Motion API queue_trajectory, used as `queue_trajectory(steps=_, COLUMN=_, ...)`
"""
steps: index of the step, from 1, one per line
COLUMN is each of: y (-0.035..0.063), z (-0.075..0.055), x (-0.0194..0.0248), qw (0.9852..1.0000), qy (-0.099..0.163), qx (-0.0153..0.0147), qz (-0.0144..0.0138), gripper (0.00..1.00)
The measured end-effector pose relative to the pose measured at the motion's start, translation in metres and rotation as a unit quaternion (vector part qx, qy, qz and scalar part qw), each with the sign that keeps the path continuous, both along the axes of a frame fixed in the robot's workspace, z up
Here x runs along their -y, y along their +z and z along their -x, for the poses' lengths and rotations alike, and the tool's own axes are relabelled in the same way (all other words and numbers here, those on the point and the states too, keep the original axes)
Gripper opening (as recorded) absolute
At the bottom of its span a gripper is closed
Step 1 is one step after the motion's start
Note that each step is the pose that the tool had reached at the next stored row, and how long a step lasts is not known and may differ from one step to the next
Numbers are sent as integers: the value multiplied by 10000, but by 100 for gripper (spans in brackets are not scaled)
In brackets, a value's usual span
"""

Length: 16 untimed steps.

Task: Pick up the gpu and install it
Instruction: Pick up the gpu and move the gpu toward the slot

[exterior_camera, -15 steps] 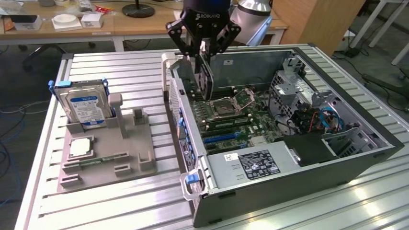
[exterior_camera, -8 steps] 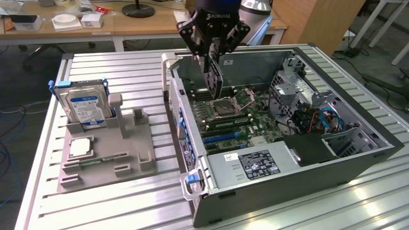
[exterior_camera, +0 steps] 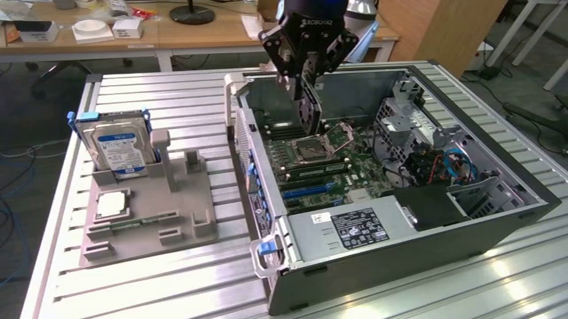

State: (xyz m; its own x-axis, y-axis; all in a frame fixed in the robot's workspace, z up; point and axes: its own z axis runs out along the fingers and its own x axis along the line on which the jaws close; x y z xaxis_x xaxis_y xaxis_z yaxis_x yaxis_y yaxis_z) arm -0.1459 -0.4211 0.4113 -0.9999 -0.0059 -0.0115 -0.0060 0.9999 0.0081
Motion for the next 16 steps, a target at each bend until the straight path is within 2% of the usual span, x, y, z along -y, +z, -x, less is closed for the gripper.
queue_trajectory(steps=16, y=-1, z=-241, x=0, qw=10000, qy=0, qx=0, qz=0, gripper=26)
